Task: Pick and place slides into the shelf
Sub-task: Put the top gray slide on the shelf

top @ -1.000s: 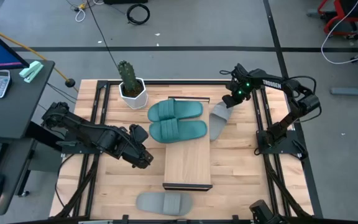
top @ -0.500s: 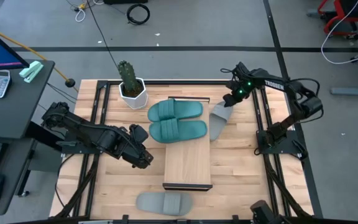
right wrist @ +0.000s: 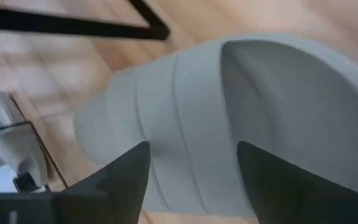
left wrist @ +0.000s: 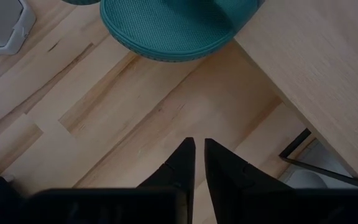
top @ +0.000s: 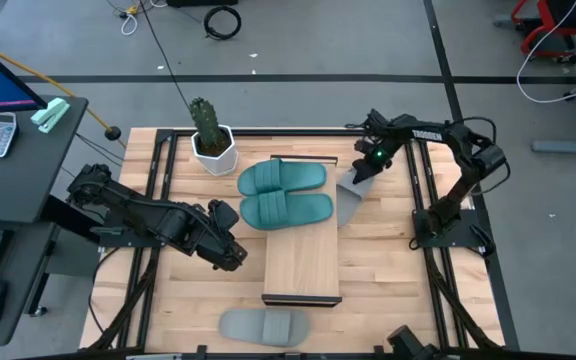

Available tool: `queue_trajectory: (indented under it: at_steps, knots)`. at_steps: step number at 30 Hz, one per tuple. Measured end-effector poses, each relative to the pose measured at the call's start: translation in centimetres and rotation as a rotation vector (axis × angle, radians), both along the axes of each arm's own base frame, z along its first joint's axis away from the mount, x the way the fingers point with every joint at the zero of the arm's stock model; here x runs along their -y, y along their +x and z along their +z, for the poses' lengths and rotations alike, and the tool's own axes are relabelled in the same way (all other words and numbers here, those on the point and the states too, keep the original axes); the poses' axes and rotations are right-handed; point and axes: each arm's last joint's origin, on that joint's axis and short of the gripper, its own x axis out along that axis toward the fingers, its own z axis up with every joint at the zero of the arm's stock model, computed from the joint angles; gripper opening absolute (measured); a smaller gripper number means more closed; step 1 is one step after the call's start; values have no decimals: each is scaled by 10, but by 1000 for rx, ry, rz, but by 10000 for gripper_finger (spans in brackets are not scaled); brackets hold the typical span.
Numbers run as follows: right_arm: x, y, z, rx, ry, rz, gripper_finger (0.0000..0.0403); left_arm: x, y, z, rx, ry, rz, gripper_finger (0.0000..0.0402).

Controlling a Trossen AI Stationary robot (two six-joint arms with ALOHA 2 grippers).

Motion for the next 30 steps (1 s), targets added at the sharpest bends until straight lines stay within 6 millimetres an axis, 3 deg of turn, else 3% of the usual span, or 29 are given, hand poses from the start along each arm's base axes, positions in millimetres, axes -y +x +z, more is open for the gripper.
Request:
queue_trajectory:
  at_steps: [3,5,10,18,23,30]
  knots:
    - [-4,9,-8,-25,12,37,230,0,0,0,0,0,0,37]
    - [-7,13,-13,-47,2,61,195,0,0,0,0,0,0,37]
    - [-10,18,-13,-38,5,83,29,0,0,0,0,0,0,40]
    - [-10,2,28,-55,-153,-37,12,0,0,0,-3,4,-9,35]
    - [-15,-19,68,-95,-318,-164,13,0,0,0,-2,13,-12,40]
    - [-29,-44,139,-130,-597,-395,11,-1,0,0,-4,32,-33,33]
